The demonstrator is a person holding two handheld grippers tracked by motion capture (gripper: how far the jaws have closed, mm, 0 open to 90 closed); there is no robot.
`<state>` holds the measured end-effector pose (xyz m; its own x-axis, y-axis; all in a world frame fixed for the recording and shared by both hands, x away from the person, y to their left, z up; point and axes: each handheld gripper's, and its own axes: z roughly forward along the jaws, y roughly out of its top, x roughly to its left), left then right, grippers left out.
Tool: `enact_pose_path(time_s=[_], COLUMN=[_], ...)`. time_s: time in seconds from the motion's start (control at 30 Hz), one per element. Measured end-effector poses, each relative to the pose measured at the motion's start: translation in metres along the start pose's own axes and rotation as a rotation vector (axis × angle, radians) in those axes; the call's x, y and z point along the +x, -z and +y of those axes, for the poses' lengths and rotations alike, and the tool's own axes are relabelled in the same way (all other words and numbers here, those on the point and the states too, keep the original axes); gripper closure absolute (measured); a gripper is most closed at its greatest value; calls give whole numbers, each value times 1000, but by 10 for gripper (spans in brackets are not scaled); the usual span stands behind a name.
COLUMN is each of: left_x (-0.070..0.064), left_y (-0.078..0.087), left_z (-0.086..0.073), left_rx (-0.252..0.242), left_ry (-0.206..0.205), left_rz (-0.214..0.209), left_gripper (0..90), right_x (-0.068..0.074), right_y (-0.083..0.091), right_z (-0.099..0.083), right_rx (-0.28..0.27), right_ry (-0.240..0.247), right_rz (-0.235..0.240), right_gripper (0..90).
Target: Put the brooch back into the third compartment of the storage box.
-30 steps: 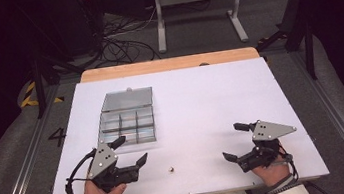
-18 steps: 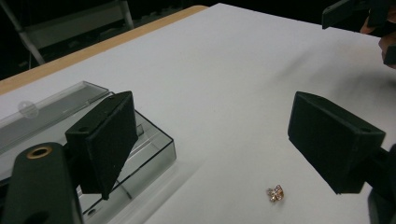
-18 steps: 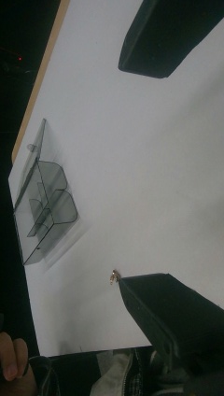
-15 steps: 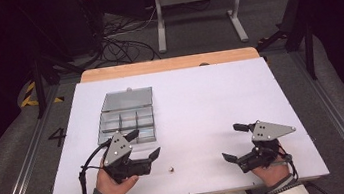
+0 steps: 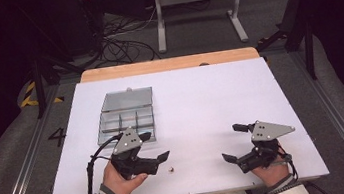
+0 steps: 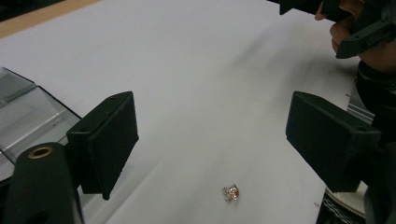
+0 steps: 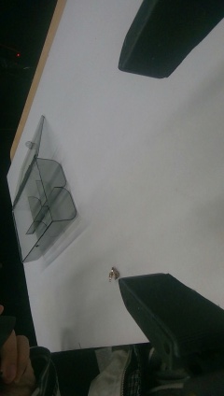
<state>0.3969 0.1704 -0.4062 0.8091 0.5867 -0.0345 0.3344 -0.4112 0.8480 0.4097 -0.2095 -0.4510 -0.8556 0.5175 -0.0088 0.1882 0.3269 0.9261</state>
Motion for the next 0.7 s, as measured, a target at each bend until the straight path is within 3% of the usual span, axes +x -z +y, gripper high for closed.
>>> enact_pose_path(time_s=[0.17,0.43,0.7], left_x=[1,-4,-11], left_y=[-6,-23,-33], left_z=[2,1,0], left_rx=[84,240,329], left_ry=[10,-50,-94], left_rz=[-31,-33,-16], left_gripper=[273,361,390], right_x=[0,0,0], right_y=[-1,-1,-2], right_z=[0,0,-1], right_rx=[3,10,14], right_ry=[-1,1,0], right_rz=[8,11,13], right_gripper=[11,12,13])
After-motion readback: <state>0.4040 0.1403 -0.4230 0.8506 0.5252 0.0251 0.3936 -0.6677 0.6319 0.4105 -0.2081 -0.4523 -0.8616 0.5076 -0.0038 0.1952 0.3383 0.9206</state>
